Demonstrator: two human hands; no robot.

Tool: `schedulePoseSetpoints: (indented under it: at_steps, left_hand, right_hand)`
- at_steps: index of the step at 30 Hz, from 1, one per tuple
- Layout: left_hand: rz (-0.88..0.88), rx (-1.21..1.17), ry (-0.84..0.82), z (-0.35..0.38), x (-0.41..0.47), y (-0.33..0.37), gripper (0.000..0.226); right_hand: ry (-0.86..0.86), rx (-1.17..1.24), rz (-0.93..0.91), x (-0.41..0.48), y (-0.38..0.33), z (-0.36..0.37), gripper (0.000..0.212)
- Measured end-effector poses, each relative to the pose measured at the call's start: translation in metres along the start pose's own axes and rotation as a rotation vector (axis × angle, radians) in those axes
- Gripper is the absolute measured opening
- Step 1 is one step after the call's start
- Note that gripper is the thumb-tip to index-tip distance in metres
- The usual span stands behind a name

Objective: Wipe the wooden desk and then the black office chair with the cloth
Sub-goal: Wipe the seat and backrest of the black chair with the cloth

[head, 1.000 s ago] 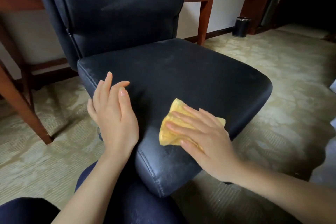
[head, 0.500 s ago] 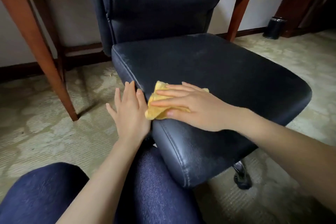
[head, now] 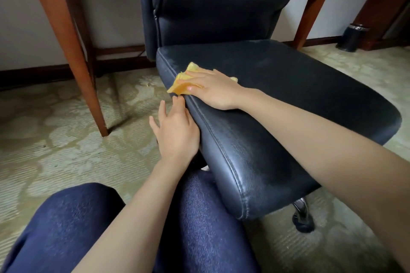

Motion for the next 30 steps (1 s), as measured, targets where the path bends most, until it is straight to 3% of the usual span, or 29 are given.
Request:
schedulePoseSetpoints:
  at_steps: [8, 17, 22, 25, 30]
  left_hand:
    - [0.043, 0.032, -0.004, -0.001, 0.002, 0.002, 0.041]
    - [0.111, 0.112, 0.0, 0.002, 0.001, 0.01, 0.05]
    - [0.116, 0.147, 0.022, 0.0, 0.0, 0.011, 0.054]
    - [0.116, 0.143, 0.029, 0.0, 0.001, 0.012, 0.054]
    - [0.12, 0.121, 0.051, -0.002, 0.001, 0.015, 0.049]
  right_hand:
    - [0.181, 0.082, -0.041, -0.132, -0.023, -0.01, 0.036]
    - [0.514, -0.12, -0.289, -0.212, -0.05, 0.013, 0.03]
    - [0.632, -0.368, -0.381, -0.251, -0.044, 0.046, 0.031]
    - [0.642, -0.295, -0.273, -0.254, -0.026, 0.041, 0.029]
    - [0.494, -0.051, 0.046, -0.228, 0.01, 0.006, 0.04]
Point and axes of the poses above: each hand's wrist, its own x-axis towards the middle knuckle, its own z-axis out of the palm, y = z × x, the point moved 8 cm from there along x, towards the middle knuckle, and after that the axes turned 2 degrees about y, right-handed, at the moved point
